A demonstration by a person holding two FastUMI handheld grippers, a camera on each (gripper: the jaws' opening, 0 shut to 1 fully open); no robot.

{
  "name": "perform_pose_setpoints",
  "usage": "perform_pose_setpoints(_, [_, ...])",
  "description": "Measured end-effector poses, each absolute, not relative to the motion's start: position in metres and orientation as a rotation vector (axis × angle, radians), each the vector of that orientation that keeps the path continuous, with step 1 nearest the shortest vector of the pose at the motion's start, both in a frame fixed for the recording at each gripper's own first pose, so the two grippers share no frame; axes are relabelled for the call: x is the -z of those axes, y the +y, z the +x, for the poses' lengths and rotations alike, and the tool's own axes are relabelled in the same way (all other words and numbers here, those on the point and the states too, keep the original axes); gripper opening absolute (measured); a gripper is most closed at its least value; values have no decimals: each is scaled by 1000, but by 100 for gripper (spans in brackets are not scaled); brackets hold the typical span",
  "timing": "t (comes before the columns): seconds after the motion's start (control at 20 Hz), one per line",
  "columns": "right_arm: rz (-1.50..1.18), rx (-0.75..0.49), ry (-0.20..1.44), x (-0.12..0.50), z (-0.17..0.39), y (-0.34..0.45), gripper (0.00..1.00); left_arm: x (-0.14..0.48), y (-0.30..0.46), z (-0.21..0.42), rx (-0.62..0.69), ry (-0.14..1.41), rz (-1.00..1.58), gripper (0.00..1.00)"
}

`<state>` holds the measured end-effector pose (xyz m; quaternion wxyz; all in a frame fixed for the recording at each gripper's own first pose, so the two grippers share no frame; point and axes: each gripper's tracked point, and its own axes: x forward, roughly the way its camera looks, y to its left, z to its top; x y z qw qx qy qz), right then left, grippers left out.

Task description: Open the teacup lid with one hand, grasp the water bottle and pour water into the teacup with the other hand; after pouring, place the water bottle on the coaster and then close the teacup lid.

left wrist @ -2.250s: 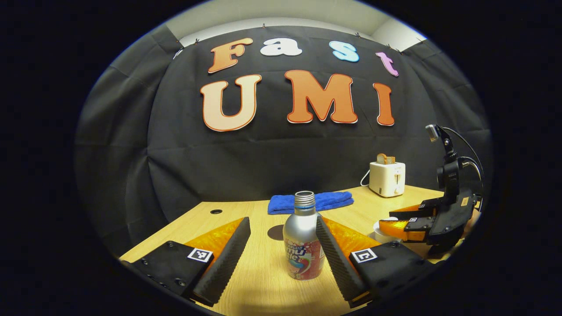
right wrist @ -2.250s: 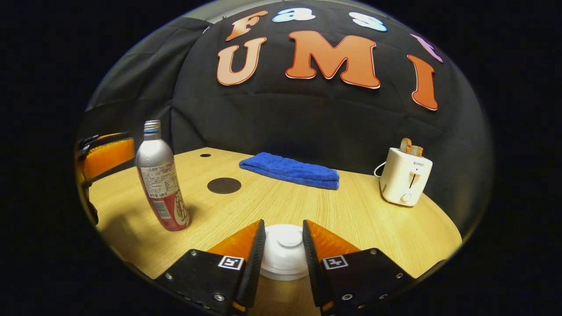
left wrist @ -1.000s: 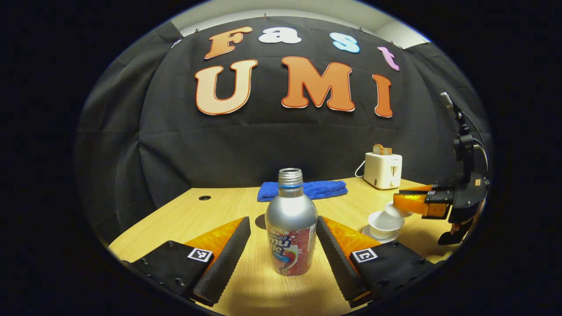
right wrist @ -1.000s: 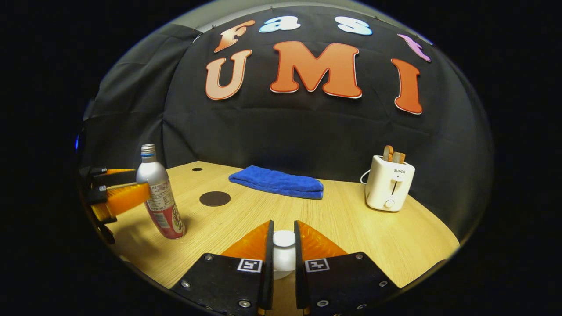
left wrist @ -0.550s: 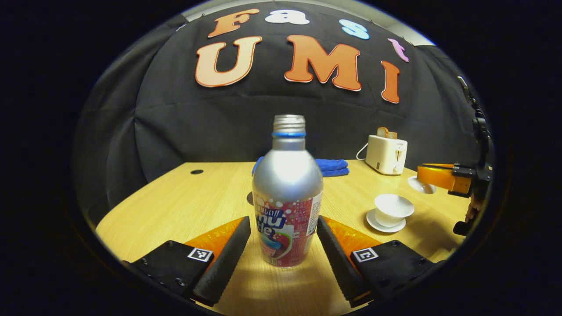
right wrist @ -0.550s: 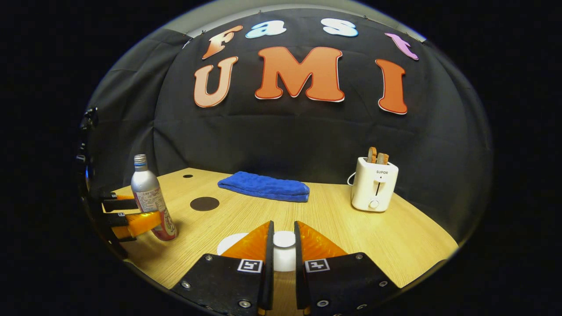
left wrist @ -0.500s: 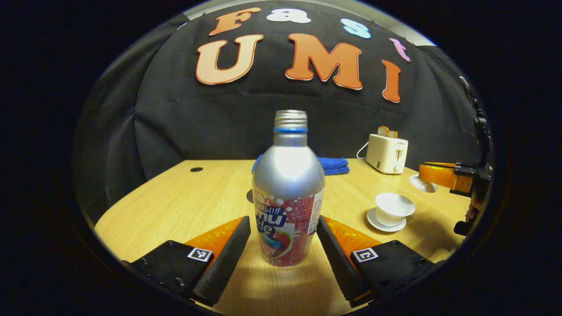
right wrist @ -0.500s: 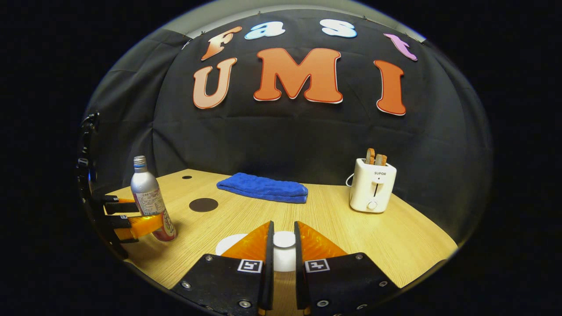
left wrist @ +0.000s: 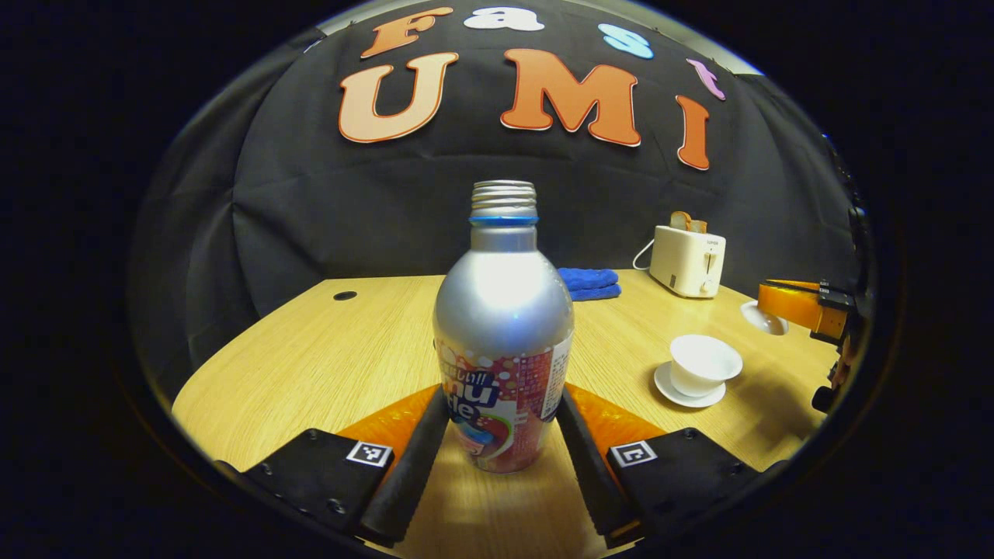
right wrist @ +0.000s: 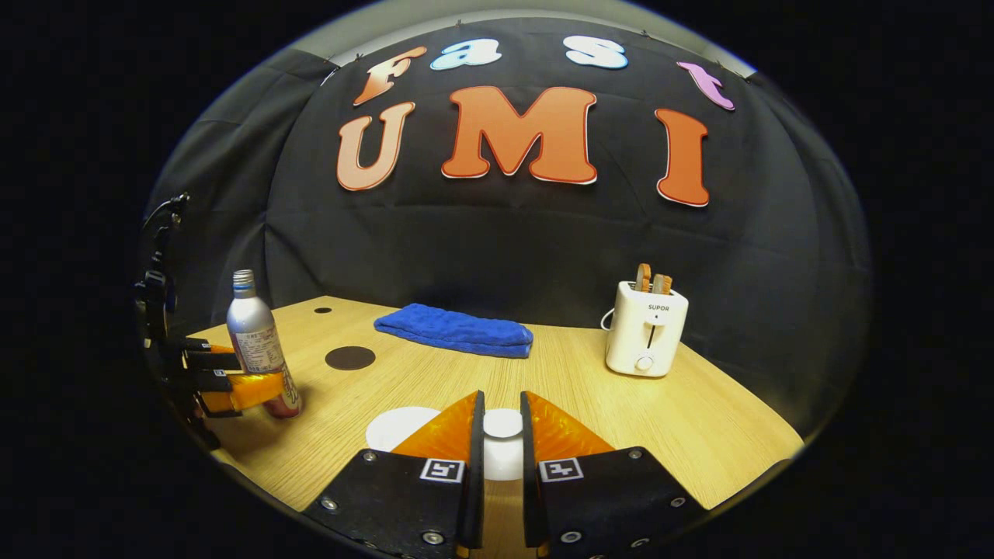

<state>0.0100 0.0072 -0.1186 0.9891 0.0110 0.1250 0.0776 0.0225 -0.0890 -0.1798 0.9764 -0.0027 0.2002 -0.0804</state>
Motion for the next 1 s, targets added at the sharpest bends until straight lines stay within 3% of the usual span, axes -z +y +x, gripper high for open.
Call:
perform_pose_setpoints(0.15, [19,-141,248,116,7,-1,21,176,-90,23,161,402,19,86])
perform_pose_setpoints(0.4, [15,-111,245,115,2,-17,21,157,-85,35,146,362,147,80])
perform_pose_setpoints(0.7, [8,-65,235,111,-3,-36,21,143,-89,44,175,347,421,84])
perform_pose_setpoints(0.85, [7,-47,223,105,-7,-45,25,141,-91,51,187,329,565,80])
perform_pose_setpoints(1.0, [9,-29,212,100,-10,-54,21,140,-90,56,193,316,686,83])
